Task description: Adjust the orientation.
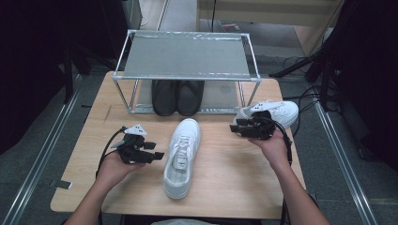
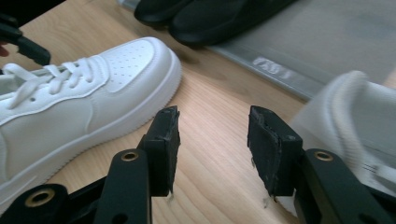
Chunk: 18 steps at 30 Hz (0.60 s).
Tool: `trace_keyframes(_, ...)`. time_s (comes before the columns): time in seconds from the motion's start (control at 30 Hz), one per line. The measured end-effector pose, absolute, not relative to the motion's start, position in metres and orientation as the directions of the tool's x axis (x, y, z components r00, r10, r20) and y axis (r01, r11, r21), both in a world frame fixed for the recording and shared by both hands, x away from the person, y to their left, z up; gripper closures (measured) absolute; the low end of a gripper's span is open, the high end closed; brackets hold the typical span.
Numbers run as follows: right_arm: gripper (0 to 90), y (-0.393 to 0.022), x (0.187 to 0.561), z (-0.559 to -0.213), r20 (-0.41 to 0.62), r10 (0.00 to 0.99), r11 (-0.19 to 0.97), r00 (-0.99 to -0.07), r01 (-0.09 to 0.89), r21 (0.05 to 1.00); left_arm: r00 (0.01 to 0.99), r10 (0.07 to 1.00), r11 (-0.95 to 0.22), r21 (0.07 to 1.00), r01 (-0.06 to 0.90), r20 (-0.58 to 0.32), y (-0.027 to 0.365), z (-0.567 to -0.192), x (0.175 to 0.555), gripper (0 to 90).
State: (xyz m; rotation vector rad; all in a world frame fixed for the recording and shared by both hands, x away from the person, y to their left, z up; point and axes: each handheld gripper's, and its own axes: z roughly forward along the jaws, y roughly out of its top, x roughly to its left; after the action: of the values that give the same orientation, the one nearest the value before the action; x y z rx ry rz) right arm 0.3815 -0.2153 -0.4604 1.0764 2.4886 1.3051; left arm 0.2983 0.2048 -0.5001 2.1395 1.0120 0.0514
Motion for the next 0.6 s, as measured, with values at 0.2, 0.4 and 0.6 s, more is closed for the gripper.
trace_keyframes(0.2, 55.9, -0.229, 0.387, -0.457, 0.199, 0.678, 0.335, -0.708, 0.538, 0.774, 0.687, 0.680, -0.417, 0.636, 0.650, -0.256, 0.205, -0.503, 0.296, 39.1)
trace_keyframes(0.4, 59.3, -0.240, 0.396, -0.454, 0.224, 0.688, 0.308, -0.691, 0.557, 0.771, 0.678, 0.687, -0.407, 0.636, 0.656, -0.260, 0.206, -0.503, 0.294, 39.2)
trace_keyframes(0.6, 58.6, -0.250, 0.398, -0.448, 0.206, 0.714, 0.300, -0.669, 0.559, 0.773, 0.682, 0.685, -0.415, 0.631, 0.656, -0.258, 0.206, -0.504, 0.294, 39.1)
